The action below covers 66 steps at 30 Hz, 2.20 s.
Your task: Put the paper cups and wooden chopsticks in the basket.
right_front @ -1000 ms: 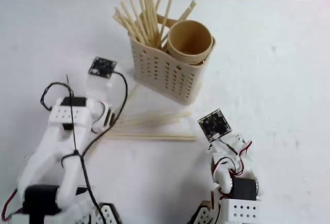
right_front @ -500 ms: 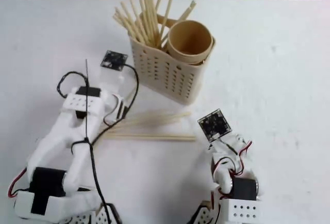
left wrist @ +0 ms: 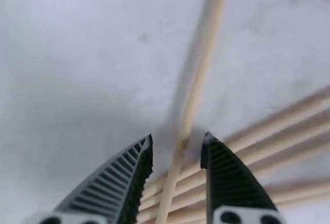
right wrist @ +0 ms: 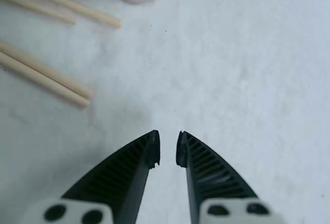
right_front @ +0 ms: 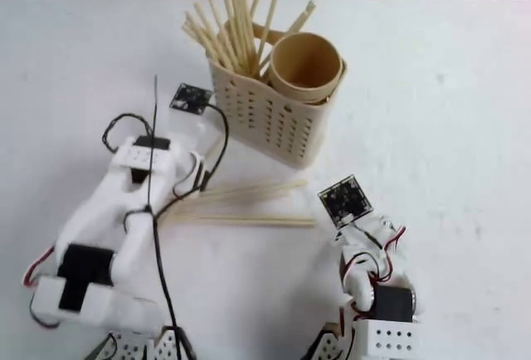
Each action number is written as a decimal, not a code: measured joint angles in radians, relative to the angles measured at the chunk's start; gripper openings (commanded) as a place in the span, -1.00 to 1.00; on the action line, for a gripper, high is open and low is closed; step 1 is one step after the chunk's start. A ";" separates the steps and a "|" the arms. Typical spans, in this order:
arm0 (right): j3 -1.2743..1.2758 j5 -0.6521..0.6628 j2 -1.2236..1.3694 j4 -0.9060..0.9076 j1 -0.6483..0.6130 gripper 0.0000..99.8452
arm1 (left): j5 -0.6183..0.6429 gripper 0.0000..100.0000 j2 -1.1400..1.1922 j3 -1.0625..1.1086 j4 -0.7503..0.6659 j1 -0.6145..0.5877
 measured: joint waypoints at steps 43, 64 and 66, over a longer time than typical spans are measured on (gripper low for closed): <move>0.000 0.000 0.000 0.000 0.000 -0.86 | 0.002 -0.95 -0.680 -0.512 -0.132 0.181; 0.000 0.000 0.000 0.000 0.000 -0.86 | 0.002 -0.95 0.046 -1.221 -0.222 0.296; 0.000 0.000 0.000 0.000 0.000 -0.86 | 0.002 -0.95 0.052 -1.235 -0.207 0.295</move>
